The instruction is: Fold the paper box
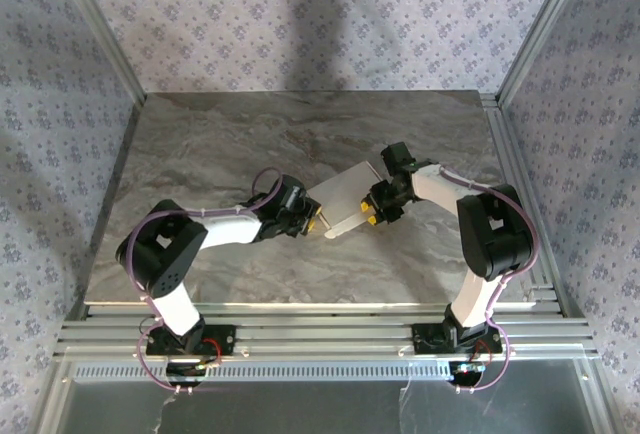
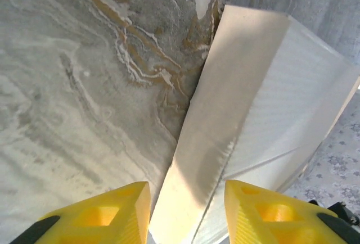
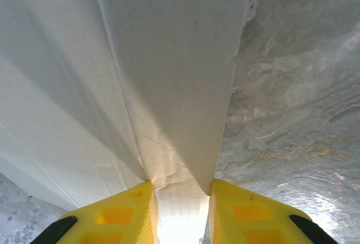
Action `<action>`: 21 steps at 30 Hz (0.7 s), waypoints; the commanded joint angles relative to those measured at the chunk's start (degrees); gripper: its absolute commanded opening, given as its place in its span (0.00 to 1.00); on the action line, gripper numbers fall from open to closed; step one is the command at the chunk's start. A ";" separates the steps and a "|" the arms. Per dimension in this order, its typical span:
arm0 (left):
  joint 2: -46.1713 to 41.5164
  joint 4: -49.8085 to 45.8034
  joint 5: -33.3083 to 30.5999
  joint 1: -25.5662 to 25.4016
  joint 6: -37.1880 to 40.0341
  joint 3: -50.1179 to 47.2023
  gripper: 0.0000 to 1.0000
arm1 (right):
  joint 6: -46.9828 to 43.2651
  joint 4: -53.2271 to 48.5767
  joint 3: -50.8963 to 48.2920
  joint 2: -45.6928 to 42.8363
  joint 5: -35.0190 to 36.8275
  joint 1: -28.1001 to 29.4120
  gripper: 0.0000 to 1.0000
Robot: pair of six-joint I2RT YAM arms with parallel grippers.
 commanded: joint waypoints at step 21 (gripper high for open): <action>3.75 -11.56 3.65 -0.84 6.59 7.41 0.27 | 0.41 -0.91 1.59 2.34 0.70 0.20 0.27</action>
